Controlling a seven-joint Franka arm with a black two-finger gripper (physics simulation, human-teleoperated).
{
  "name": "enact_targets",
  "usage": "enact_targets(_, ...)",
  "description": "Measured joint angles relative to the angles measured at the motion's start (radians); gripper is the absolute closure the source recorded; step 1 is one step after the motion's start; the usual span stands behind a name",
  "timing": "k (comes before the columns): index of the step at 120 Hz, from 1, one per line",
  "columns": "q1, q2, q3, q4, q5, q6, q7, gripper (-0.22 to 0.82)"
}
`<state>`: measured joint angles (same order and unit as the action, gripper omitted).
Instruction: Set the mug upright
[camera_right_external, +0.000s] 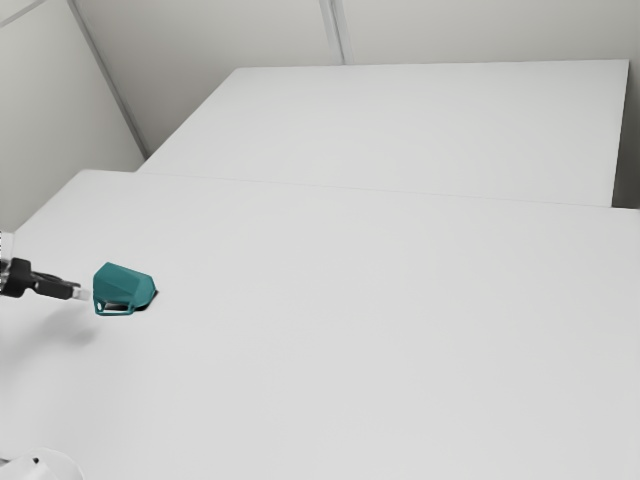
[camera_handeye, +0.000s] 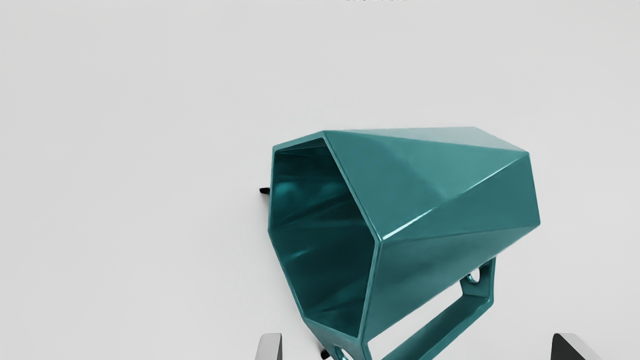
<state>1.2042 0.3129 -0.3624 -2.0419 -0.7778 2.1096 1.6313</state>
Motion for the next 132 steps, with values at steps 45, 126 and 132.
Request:
enact_targets(45,-0.046,0.039,-0.006,0.029,-0.002,0.039,0.073,0.02)
enact_targets(126,-0.106,0.073,-0.009,0.032,-0.010,0.076,0.123,0.27)
enact_targets(132,-0.107,0.073,-0.010,0.032,-0.010,0.079,0.124,0.32)
